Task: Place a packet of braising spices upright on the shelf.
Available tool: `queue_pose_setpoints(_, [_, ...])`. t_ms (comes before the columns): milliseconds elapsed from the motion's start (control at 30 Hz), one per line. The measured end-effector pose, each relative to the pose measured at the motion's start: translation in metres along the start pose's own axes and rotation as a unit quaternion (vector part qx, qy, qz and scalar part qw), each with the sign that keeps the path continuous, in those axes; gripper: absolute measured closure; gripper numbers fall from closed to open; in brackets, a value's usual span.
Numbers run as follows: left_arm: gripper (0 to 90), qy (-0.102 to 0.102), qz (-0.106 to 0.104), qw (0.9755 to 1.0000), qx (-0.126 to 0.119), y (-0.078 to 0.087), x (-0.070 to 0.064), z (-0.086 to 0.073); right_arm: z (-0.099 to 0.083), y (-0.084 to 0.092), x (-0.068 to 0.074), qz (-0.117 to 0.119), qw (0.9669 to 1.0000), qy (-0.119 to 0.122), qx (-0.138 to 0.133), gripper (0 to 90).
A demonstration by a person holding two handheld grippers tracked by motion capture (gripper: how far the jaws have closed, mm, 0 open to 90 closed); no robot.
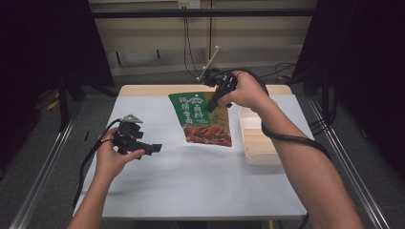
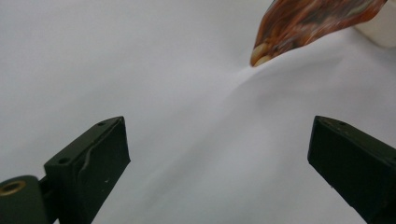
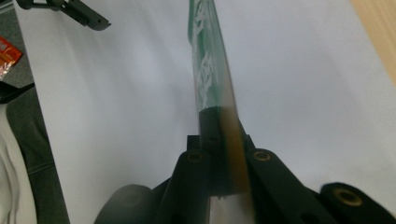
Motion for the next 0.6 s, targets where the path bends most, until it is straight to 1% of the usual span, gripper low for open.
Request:
queue_pose_setpoints(33, [5.2, -0.006, 0.006, 1.0000, 0.001, -0.001, 0.002, -0.004, 0.000, 0.001, -0.001, -0.002, 1.0000, -0.001, -0.002, 90.0])
queue_pose_setpoints(67, [5.2, 0.001, 0.008, 1.0000, -0.002, -0.002, 0.003, -0.006, 0.000, 0.002, -0.001, 0.001, 1.0000, -0.003, 0.001, 90.0])
queue_pose_setpoints(100, [5.3, -0.001, 0.006, 1.0000, 0.001, -0.002, 0.004, -0.008, 0.000, 0.003, -0.003, -0.002, 1.0000, -0.001, 0.001, 90.0])
queue_pose_setpoints(133, [5.4, -0.002, 0.009, 1.0000, -0.002, -0.003, 0.006, -0.011, 0.000, 0.003, -0.004, -0.002, 1.0000, 0.000, 0.003, 90.0])
queue_pose_setpoints(167, [5.6, 0.000, 0.013, 0.9999, 0.001, -0.002, 0.007, -0.014, 0.001, 0.002, -0.004, -0.005, 0.9999, -0.009, -0.001, 90.0])
queue_pose_setpoints(200, [5.7, 0.004, 0.005, 1.0000, 0.001, -0.003, 0.008, -0.016, 0.000, 0.003, -0.006, -0.002, 1.0000, 0.000, 0.003, 90.0])
queue_pose_setpoints(233, [5.7, 0.000, 0.007, 1.0000, 0.007, -0.002, 0.009, -0.020, 0.000, 0.003, -0.006, -0.003, 1.0000, -0.008, 0.004, 90.0])
queue_pose_setpoints(267, [5.8, 0.006, 0.007, 0.9999, 0.005, -0.003, 0.009, -0.022, 0.000, 0.003, -0.007, -0.002, 0.9999, -0.012, 0.004, 90.0])
queue_pose_setpoints(300, [5.8, 0.007, 0.013, 0.9999, 0.002, -0.003, 0.011, -0.025, 0.000, 0.004, -0.009, -0.005, 0.9999, -0.012, 0.008, 90.0])
queue_pose_setpoints(333, [5.8, 0.010, 0.010, 0.9999, 0.005, -0.002, 0.013, -0.027, 0.000, 0.004, -0.011, -0.002, 0.9999, -0.009, 0.006, 90.0])
queue_pose_setpoints(367, [5.9, 0.008, 0.011, 0.9999, 0.004, -0.002, 0.015, -0.028, -0.001, 0.005, -0.012, -0.004, 0.9999, -0.012, 0.008, 90.0])
queue_pose_setpoints(400, [6.2, 0.013, 0.017, 0.9998, 0.001, -0.001, 0.017, -0.029, 0.000, 0.005, -0.013, -0.003, 0.9999, -0.013, 0.007, 90.0])
queue_pose_setpoints(433, [6.2, 0.017, 0.017, 0.9997, -0.002, 0.000, 0.018, -0.029, 0.000, 0.006, -0.014, -0.005, 0.9997, -0.020, 0.008, 90.0])
queue_pose_setpoints(467, [6.3, 0.014, 0.014, 0.9998, -0.003, 0.002, 0.019, -0.029, 0.000, 0.007, -0.015, -0.006, 0.9998, -0.019, 0.008, 90.0])
queue_pose_setpoints(500, [6.5, 0.019, 0.010, 0.9998, -0.003, 0.004, 0.019, -0.030, 0.000, 0.008, -0.016, -0.005, 0.9998, -0.019, 0.007, 90.0])
queue_pose_setpoints(567, [6.5, 0.019, 0.013, 0.9997, -0.006, 0.005, 0.020, -0.032, 0.001, 0.010, -0.018, -0.007, 0.9997, -0.021, 0.008, 90.0])
queue_pose_setpoints(600, [6.5, 0.023, 0.007, 0.9997, -0.005, 0.006, 0.020, -0.034, 0.002, 0.011, -0.020, -0.008, 0.9997, -0.021, 0.008, 90.0])
Point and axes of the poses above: each handheld gripper's, and its own axes: y roughly backward along the jaws, z roughly out of its top, x roughly to its left, the point moved 8 cm from there along -y, roughly forward along the jaws, and after that the axes turned 11 degrees about -x, right-handed, at the moved point
